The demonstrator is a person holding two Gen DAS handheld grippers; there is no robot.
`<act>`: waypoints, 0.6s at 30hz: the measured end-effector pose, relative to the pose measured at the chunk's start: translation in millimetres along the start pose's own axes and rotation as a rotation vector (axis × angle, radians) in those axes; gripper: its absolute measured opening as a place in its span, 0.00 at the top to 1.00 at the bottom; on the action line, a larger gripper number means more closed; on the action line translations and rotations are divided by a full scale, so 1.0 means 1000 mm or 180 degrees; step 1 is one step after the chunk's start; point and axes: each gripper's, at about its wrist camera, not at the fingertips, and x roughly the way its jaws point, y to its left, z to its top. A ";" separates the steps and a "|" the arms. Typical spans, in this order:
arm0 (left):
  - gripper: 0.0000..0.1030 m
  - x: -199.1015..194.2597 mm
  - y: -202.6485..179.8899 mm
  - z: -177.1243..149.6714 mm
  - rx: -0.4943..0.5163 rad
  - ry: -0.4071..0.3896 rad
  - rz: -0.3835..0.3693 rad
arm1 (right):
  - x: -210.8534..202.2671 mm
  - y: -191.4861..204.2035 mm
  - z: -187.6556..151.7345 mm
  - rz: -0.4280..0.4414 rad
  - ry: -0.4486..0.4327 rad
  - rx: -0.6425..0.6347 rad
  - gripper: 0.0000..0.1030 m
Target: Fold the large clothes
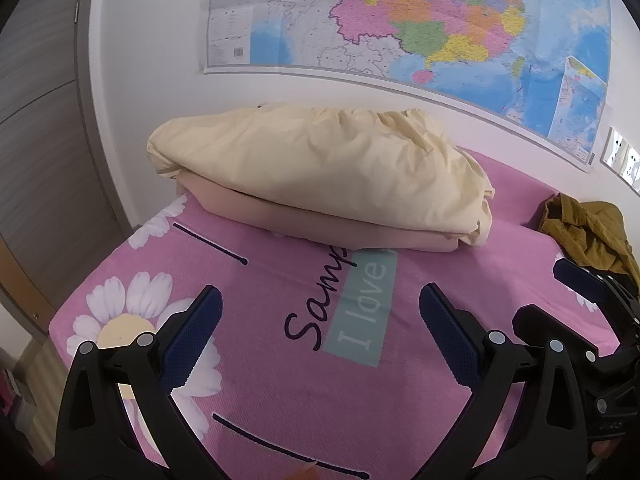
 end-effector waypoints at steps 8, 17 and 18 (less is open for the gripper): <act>0.05 -0.002 -0.001 -0.001 0.0011 -0.0019 0.0011 | -0.002 -0.001 0.000 0.0010 -0.0012 0.0005 0.06; 0.05 -0.003 -0.002 -0.004 0.0014 -0.0004 0.0014 | -0.005 0.001 0.000 0.0019 -0.0012 0.0008 0.06; 0.05 -0.003 -0.002 -0.005 0.0018 -0.0010 0.0019 | -0.004 0.001 0.000 0.0016 -0.0007 0.0003 0.06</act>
